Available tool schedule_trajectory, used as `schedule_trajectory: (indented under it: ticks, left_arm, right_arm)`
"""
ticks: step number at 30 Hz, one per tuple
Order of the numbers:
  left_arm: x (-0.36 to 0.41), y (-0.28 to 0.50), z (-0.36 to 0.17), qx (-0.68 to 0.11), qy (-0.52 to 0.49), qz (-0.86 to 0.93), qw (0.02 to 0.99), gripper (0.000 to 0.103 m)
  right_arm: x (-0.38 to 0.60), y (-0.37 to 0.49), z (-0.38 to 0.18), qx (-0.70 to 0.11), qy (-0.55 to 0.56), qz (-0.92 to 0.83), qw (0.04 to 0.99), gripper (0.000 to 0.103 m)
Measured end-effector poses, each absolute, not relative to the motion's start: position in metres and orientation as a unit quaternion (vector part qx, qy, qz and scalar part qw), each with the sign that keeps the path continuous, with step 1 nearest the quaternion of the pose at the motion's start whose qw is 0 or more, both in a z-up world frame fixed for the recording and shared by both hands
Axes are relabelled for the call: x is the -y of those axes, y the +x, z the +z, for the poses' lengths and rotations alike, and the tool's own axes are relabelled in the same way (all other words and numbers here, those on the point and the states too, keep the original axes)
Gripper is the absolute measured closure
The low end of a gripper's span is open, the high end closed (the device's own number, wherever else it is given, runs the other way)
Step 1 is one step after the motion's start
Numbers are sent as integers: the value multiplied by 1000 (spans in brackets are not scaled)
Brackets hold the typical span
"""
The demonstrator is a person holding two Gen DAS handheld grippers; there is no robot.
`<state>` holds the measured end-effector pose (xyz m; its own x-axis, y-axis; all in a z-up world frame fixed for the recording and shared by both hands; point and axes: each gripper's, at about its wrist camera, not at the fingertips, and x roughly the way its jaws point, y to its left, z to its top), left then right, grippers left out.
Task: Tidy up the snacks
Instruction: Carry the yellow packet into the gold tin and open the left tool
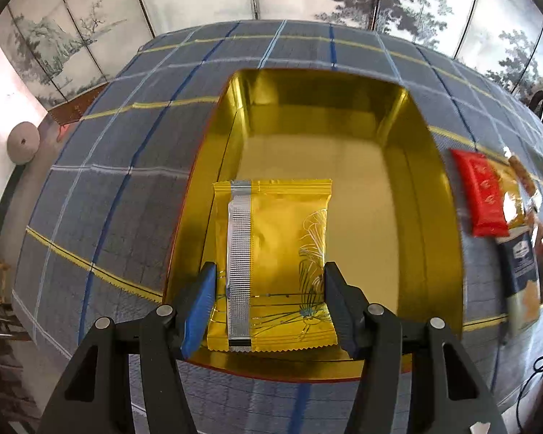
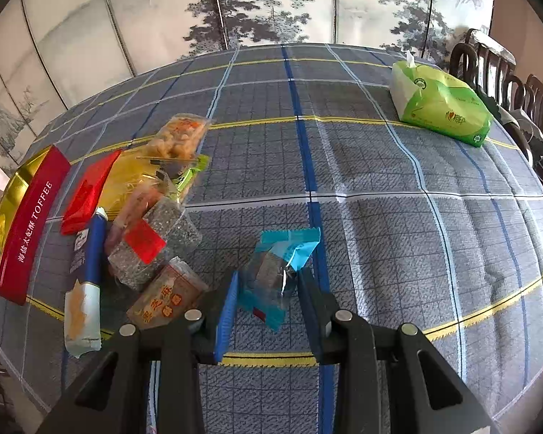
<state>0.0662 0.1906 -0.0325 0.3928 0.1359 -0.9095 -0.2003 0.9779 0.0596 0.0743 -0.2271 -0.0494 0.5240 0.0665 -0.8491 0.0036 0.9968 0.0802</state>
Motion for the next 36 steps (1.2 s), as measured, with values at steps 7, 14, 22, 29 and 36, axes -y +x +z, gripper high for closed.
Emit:
schedule_trajectory:
  ticks: [7,14,22,29,36]
  left_arm:
    - [-193,64,-40,-548,-19,95,831,49]
    - [-197,65,-47,-557,-18,98,825,48]
    - [-197,64,-50,-559,-7,99,823,45]
    - [-191,63,-45,-553,9,99,827,36]
    - [-187,63,-40,-544,13,98,833,32]
  right_arm:
    - [224,76,-49,-492,31,10,870,70]
    - [224,77,-49,-494,29,7,869,70]
    - [223,77,-49,-495,28,4,869,70]
    - [222,76,-49,-495,24,2,869,70]
    - [222,75,-48,-493,26,-1,870,70]
